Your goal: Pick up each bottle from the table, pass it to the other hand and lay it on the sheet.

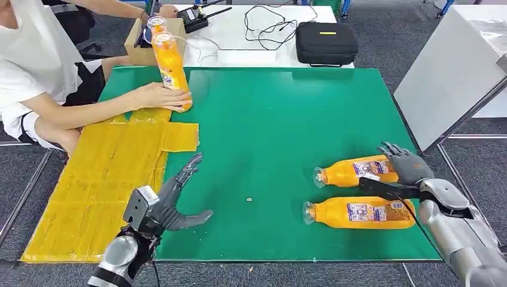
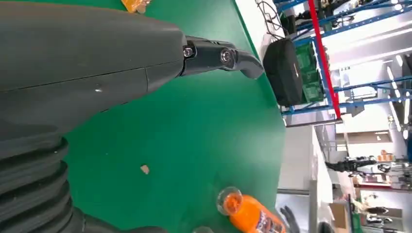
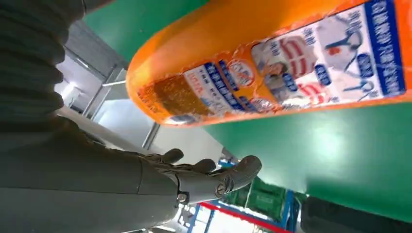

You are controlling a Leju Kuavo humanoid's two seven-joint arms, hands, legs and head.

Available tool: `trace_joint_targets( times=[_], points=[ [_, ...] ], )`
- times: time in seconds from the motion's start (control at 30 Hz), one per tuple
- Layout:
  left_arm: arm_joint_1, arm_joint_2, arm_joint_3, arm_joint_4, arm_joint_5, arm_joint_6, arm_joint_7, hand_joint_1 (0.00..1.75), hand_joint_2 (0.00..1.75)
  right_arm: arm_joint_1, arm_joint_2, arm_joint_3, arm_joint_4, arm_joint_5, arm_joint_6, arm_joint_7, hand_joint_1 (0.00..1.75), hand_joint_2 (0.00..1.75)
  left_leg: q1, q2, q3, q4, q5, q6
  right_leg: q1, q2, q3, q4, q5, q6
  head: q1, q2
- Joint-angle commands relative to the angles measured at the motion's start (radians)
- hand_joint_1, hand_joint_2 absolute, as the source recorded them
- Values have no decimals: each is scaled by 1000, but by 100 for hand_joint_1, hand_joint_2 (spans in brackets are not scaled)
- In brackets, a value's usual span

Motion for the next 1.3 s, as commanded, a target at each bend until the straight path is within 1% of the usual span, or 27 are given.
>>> trace_joint_targets(
  times=[0.03, 0.07, 0.1, 0.17, 0.2, 0.27, 0.3, 0.33, 0.37, 0.47, 0.5, 0.57, 0.6, 0.63, 0.67, 0.7, 0.77, 1.0, 1.03, 1.07, 1.1, 1.17, 1.3],
  points=[
    [-57, -4, -16, 83, 7, -12, 0, 0, 175, -95, 99, 58, 199, 23, -6, 10, 0, 175, 0, 5, 5, -1, -2, -1, 0, 3, 4, -1, 0, 0, 0, 0],
    [-57, -4, -16, 83, 7, -12, 0, 0, 175, -95, 99, 58, 199, 23, -6, 10, 0, 175, 0, 3, 2, -1, -1, -1, 0, 2, 2, -1, 0, 0, 0, 0],
    [-57, -3, -20, 85, 7, -14, 0, 0, 175, -101, 103, 61, 213, 28, -11, 12, 0, 175, 0, 5, 5, 0, -2, -1, 0, 3, 5, -1, -1, 0, 0, 0],
    [-65, -1, -22, 89, 7, -14, 0, 0, 175, -108, 115, 68, 238, 34, -5, 14, 0, 175, 0, 4, 3, 0, -1, -1, 0, 2, 3, -1, 0, 0, 0, 0],
    [-68, 0, -23, 89, 8, -14, 0, 0, 175, -116, 122, 78, 259, 46, -5, 23, 0, 175, 0, 5, 6, 0, -2, -1, 1, 3, 5, -1, -1, 0, 0, 0],
    [-74, 1, -21, 88, 9, -14, 0, 0, 175, -122, 132, 91, 281, 60, -6, 37, 0, 175, 0, 4, 3, 0, -1, -1, 0, 2, 3, -1, 0, 0, 0, 0],
    [-74, 1, -21, 87, 10, -14, 0, 0, 175, -125, 135, 94, 292, 64, -9, 42, 0, 175, 0, 6, 6, 0, -2, -2, 1, 3, 5, -1, -1, 0, 0, 0],
    [-76, 0, -21, 89, 13, -16, 0, 0, 175, -130, 140, 98, 312, 68, -6, 48, 0, 175, 0, 5, 4, 0, -1, -1, 0, 3, 3, -1, -1, 0, -1, 0],
    [-76, -1, -22, 90, 13, -16, 0, 0, 175, -130, 140, 99, 317, 68, -2, 46, 0, 175, 0, 3, 3, 0, -1, -1, 0, 2, 3, -1, 0, 0, 0, 0],
    [-86, -2, -32, 106, 13, -15, 1, 0, 175, -141, 147, 114, 369, 92, 16, 81, 0, 175, 0, 6, 8, 0, -3, -2, 1, 3, 8, -1, -2, 0, 0, 0],
    [-88, -3, -33, 110, 13, -14, 1, 0, 175, -142, 148, 116, 374, 95, 15, 84, 0, 175, 0, 4, 5, 0, -1, -1, 1, 2, 5, -1, 0, 0, 0, 0],
    [-93, -4, -40, 114, 14, -15, 1, 0, 175, -146, 148, 129, 398, 110, 37, 95, 0, 175, 0, 5, 8, -1, -2, -2, 1, 1, 8, -2, -1, 0, 0, 0],
    [-95, -4, -42, 117, 14, -16, 1, 0, 175, -144, 149, 130, 405, 111, 44, 98, 0, 175, 0, 3, 5, -1, -1, -1, 1, 1, 5, -2, 0, 0, 0, 0],
    [-96, -5, -43, 119, 14, -17, 1, 0, 175, -142, 148, 129, 408, 110, 46, 96, 0, 175, 0, 4, 7, -1, -1, -1, 1, 0, 7, -2, -1, 0, 0, 0],
    [-99, -6, -45, 127, 14, -16, 2, 0, 175, -141, 149, 132, 415, 112, 56, 96, 2, 175, 0, 4, 9, -1, -1, -1, 1, 0, 9, -2, -1, 0, 0, 0],
    [-101, -5, -46, 134, 15, -16, 2, 0, 175, -142, 150, 140, 419, 119, 69, 96, 31, 175, 0, 3, 8, -1, -1, -1, 1, 0, 8, -2, -1, 0, 0, 0],
    [-101, -5, -46, 134, 15, -16, 2, 0, 175, -142, 152, 141, 419, 119, 70, 96, 31, 175, 1, 1, 8, -1, 0, -1, 1, -1, 8, -2, 0, 0, 0, 0],
    [-101, -5, -46, 135, 15, -16, 1, 0, 175, -143, 153, 140, 418, 119, 70, 96, 31, 175, 0, 3, 11, -1, 0, -1, 1, 0, 11, -3, 0, 0, 0, 0],
    [-102, -5, -46, 136, 16, -18, 1, 0, 175, -144, 152, 141, 418, 119, 73, 96, 133, 175, 1, 3, 11, -1, 0, -1, 1, 0, 10, -3, 0, 0, 0, 0],
    [-104, -5, -48, 138, 16, -17, 1, 0, 175, -143, 150, 143, 419, 121, 80, 96, 147, 175, 1, 2, 10, -1, 0, -1, 1, 0, 10, -2, 0, 0, 0, 0],
    [-105, -6, -49, 139, 16, -17, 1, 0, 175, -143, 149, 145, 420, 121, 82, 95, 157, 175, 1, 3, 11, -1, 0, -1, 1, -1, 10, -3, 0, 0, 0, 0],
    [-110, -3, -54, 141, 14, -18, 1, 0, 175, -143, 149, 155, 419, 131, 86, 95, 164, 175, 0, 2, 11, -1, 0, 0, 0, -1, 10, -2, 0, 0, 0, 0],
    [-116, 2, -56, 135, 9, -17, 1, 0, 175, -157, 154, 175, 399, 141, 95, 72, 162, 175, 1, 3, 12, -1, 0, -1, 1, -1, 11, -2, 0, 0, 0, 0]
  ],
)
